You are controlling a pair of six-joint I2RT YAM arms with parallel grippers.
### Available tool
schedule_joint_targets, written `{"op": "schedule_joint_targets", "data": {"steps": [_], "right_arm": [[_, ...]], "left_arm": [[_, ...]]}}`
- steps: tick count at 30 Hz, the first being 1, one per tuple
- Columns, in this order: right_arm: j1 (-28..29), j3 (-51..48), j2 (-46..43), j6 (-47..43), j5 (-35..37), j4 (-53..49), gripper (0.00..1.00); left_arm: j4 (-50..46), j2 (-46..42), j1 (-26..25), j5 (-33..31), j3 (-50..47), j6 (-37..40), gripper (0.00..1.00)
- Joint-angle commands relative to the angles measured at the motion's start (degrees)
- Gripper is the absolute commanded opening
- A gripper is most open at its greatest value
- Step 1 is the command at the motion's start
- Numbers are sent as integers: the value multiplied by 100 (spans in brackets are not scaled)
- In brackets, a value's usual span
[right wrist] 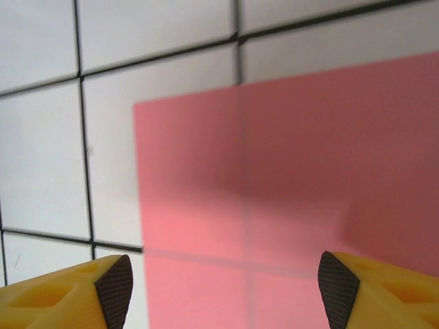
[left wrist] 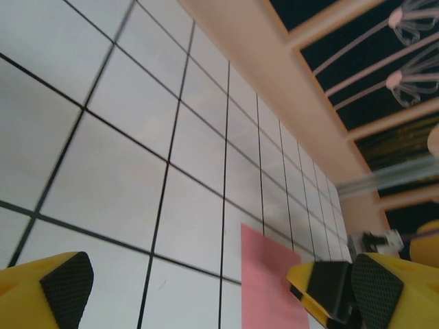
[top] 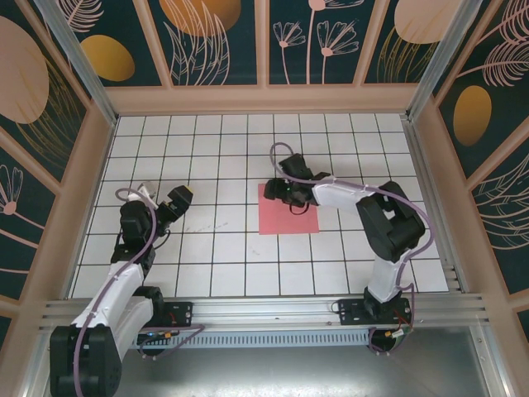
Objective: Fold a paper plane with a square sheet of paper (pick it up from the middle)
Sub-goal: Move the square sheet of paper to the center of the table.
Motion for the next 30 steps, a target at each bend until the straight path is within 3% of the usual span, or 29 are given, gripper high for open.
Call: {"op": "schedule_joint_targets", "data": {"steps": [1, 8, 19, 25, 30], "right_arm": [[-265, -52, -306, -118, 443, -495, 75], [-327, -495, -106, -25, -13, -166, 74], [-140, -1091, -215, 686, 63, -16, 73], [29, -619, -591, 322, 575, -473, 74], [121, 160, -512, -222, 1312, -1300, 82]], "left_arm": [[189, -143, 7, -456, -122, -445, 99], [-61, 150, 2, -374, 68, -490, 99], [412, 169, 6, -81, -139, -250, 99], [555, 247, 7, 293, -210, -143, 99], [638, 448, 7, 553, -182, -120, 99]]}}
